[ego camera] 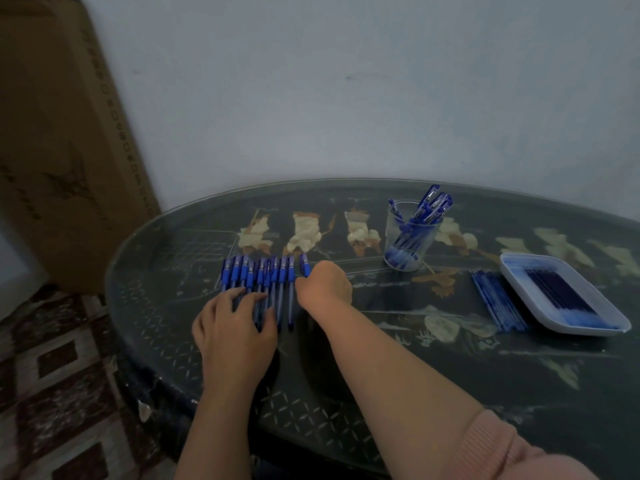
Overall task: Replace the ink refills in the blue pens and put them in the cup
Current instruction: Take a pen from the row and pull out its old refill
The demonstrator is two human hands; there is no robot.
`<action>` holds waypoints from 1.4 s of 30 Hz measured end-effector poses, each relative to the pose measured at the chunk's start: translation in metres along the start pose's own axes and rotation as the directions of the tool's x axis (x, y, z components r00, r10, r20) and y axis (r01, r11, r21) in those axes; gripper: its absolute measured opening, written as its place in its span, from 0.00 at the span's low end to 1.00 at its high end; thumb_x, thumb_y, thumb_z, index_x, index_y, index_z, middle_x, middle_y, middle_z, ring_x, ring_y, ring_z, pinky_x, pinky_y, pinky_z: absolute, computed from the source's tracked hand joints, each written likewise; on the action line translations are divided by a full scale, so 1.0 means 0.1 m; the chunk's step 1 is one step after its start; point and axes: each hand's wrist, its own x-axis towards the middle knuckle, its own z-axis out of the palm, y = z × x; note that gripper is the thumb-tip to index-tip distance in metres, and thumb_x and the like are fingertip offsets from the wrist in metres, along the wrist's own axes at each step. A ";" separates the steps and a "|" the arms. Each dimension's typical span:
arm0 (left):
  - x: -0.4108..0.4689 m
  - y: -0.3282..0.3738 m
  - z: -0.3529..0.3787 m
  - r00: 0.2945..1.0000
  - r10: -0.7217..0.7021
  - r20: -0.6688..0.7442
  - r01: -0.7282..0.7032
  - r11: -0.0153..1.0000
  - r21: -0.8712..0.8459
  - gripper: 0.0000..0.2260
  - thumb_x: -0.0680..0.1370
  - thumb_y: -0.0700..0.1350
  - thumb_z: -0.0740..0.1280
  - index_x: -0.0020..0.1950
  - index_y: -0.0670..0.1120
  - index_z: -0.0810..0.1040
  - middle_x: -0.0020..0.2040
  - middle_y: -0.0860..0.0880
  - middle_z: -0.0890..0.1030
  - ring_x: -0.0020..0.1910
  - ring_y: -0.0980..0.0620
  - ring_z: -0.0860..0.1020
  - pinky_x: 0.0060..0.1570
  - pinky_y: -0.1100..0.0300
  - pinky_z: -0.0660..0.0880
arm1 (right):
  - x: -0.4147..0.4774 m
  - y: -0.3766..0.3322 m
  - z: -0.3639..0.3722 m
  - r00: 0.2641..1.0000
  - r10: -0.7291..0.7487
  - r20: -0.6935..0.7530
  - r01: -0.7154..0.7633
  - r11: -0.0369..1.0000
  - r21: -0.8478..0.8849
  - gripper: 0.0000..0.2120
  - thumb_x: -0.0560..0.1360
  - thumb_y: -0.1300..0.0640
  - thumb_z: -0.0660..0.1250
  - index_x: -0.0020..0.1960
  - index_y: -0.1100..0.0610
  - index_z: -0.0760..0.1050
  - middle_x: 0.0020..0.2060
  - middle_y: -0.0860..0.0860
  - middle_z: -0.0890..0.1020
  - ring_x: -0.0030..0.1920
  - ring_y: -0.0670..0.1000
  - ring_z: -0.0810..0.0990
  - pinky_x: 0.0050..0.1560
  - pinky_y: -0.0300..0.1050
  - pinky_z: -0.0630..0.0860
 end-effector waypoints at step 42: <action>-0.48 1.10 0.60 0.682 0.725 -0.091 -0.669 0.569 -0.479 0.08 0.74 0.41 0.72 0.51 0.51 0.83 0.49 0.62 0.79 0.48 0.63 0.78 0.49 0.51 0.78 | -0.42 2.36 -1.12 0.669 -0.622 -0.407 0.667 0.744 -0.042 0.17 0.76 0.60 0.66 0.59 0.43 0.82 0.41 0.44 0.73 0.44 0.49 0.72 0.49 0.30 0.66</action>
